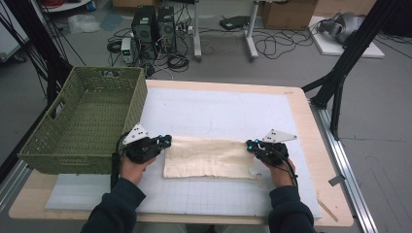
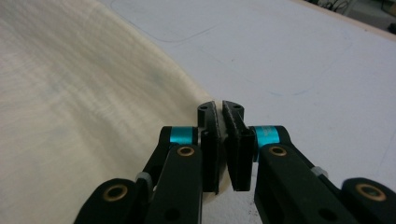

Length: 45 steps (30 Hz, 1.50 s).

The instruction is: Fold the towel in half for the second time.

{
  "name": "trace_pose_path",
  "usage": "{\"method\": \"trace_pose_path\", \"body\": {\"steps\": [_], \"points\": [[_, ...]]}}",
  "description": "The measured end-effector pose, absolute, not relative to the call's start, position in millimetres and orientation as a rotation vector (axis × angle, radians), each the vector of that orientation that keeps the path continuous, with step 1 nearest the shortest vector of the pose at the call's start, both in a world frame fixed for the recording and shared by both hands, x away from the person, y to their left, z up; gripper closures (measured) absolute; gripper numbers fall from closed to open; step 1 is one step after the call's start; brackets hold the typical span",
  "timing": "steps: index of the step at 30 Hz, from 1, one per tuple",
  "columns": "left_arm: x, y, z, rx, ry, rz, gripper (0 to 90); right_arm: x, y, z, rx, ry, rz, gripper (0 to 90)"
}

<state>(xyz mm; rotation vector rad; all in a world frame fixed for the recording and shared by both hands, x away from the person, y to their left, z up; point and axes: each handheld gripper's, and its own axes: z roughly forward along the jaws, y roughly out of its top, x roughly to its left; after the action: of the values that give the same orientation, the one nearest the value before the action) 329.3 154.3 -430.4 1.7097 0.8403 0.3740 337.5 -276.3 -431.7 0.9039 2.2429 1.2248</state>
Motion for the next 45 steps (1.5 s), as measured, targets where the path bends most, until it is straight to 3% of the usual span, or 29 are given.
{"method": "trace_pose_path", "body": {"steps": [28,30,32,35,45], "points": [[285,157,-443,1.856,0.864,0.283,81.9,277,-281,-430,0.705,2.319,1.247,85.5],[285,157,-442,1.859,0.883,0.259,78.0,274,-281,-431,0.701,2.333,1.238,85.3],[288,160,-438,1.829,0.906,0.236,62.1,273,-282,-430,0.701,2.333,1.245,85.3],[290,165,-422,1.726,0.887,0.25,53.4,271,-281,-427,0.689,2.333,1.255,85.3],[306,151,-415,1.676,0.859,0.299,53.3,266,-281,-429,0.647,2.386,1.23,85.4]]}}
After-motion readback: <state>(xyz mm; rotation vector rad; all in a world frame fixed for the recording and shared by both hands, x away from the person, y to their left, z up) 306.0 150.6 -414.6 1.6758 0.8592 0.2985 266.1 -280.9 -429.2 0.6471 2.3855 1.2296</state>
